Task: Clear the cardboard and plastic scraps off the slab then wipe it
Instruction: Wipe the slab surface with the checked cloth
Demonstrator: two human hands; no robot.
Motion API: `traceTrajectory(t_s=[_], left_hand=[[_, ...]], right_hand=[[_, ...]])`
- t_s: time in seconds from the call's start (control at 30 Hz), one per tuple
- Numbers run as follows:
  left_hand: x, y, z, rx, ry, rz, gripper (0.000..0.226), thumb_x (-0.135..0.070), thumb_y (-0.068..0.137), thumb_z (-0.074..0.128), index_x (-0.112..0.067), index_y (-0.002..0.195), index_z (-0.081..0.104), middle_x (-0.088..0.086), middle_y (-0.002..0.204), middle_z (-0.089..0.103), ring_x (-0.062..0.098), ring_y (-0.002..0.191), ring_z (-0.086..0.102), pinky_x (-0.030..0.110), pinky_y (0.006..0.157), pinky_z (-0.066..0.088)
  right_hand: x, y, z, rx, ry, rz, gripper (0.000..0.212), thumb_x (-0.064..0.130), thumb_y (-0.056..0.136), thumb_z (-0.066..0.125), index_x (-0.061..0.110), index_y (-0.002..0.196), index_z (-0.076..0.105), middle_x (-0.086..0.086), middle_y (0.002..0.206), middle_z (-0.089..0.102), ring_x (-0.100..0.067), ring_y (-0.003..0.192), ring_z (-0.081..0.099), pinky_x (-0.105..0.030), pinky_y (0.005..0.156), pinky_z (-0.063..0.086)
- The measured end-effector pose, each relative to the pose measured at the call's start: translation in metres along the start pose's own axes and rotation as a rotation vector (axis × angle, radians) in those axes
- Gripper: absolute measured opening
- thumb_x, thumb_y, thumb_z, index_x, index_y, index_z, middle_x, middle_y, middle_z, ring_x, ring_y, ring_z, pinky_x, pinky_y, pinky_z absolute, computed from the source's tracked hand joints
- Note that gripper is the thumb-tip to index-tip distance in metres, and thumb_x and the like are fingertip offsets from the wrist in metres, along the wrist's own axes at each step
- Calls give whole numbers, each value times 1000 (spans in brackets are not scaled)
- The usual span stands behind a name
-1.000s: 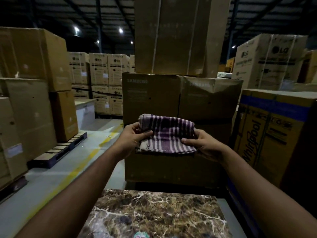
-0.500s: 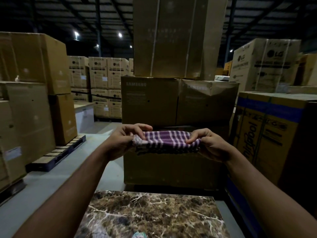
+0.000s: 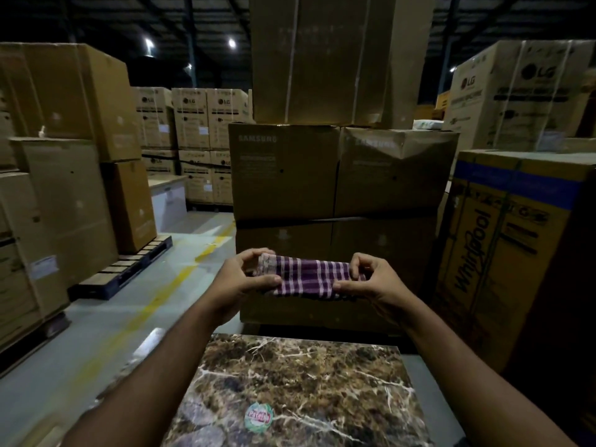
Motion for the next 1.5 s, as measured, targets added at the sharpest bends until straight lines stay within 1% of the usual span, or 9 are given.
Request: traceTrajectory(t_s=[0.17,0.37,0.57,0.63,0.77,0.93,1.17,1.37,1.5], left_hand=[[34,-13,-2,-190,-101,16,60,-13,61,86,-1,117,69,16,116,72,36,110,68,44,90,57],[42,-32,40,-38,180,5,56,-2,68,88,-17,118,70,4,109,74,18,103,71,28,79,58],[54,-58,9,-290,167,-18,56,-29,70,90,-19,119,64,7,117,67,22,106,68,36,85,58],[72,-75,-5,-261,85,-108,69,-39,67,87,-22,128,59,7,125,66,23,114,66,43,90,56],[109,-119,-19,-77,134,-275,61,-16,73,86,-16,128,61,8,116,73,23,107,69,38,91,57],[142,-181,-103,-240,59,-306,61,-17,69,90,-5,122,63,6,111,75,25,107,69,31,84,55],[152,-277,-243,-493,297,-296,14,-14,93,71,-12,93,58,-15,53,50,1,53,47,28,59,37],[152,-330,-335,-601,362,-302,14,-14,97,65,-23,88,68,-14,81,70,6,79,65,27,73,50],[179,-346,-373,-573,186,-411,22,-21,79,83,-20,97,69,-5,99,74,5,94,68,25,83,55]], right_hand=[[-58,-13,27,208,-147,210,62,4,72,89,14,120,51,-4,96,67,-14,83,69,-32,74,58],[-67,-12,94,336,-185,64,64,22,70,92,20,126,61,2,120,70,-11,112,67,-39,98,56],[-50,7,118,193,-147,-88,39,14,76,86,18,111,69,3,104,75,-10,98,71,-35,87,58],[-52,8,135,212,-38,-58,38,9,75,87,6,107,67,-3,98,75,-13,90,71,-32,79,56],[-70,9,179,206,184,106,40,3,68,88,6,96,60,-11,87,68,-21,77,66,-30,63,56],[-96,18,237,197,222,267,33,4,79,81,-3,107,65,-11,89,70,-18,74,70,-30,56,57],[-143,21,364,263,-65,342,26,33,86,79,8,89,73,2,72,66,-10,62,57,-22,51,38],[-156,24,470,340,-152,313,35,39,93,70,15,69,62,2,58,52,-12,53,46,-26,50,33],[-178,46,509,381,-205,307,58,64,83,65,8,93,72,-13,87,74,-35,81,69,-49,71,55]])
Point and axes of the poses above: each hand's wrist, its own y-axis towards the middle knuckle, its own z-axis out of the palm, x = y × z, the point moved 10 cm from there along y, towards the middle knuckle
